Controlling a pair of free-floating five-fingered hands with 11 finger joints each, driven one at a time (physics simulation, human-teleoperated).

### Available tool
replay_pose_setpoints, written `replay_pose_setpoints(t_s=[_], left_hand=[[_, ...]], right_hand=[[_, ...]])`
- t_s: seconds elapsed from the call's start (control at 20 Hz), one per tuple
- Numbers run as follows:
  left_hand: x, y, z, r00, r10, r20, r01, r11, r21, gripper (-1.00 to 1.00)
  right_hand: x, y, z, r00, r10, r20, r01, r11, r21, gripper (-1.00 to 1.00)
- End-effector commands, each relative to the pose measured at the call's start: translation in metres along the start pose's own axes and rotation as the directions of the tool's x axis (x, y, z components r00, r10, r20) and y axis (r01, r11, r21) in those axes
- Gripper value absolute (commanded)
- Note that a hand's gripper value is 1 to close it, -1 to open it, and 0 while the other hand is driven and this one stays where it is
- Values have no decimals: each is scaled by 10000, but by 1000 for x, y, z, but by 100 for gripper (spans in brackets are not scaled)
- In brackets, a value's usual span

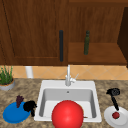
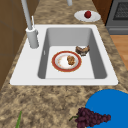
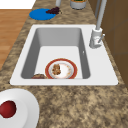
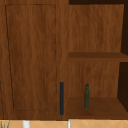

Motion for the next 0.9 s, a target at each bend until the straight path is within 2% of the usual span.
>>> replay_pose_setpoints(t_s=[0.0,0.35,0.85], left_hand=[[0,0,0,10000,0,0,0,10000,0,0],[0,0,0,10000,0,0,0,10000,0,0],[0,0,0,10000,0,0,0,10000,0,0]], right_hand=[[7,-15,30,9996,-254,-155,254,9997,42,-100],[24,-48,83,9999,-57,-110,57,10000,-17,-100],[48,-105,148,9994,-98,-329,101,9999,99,-100]])
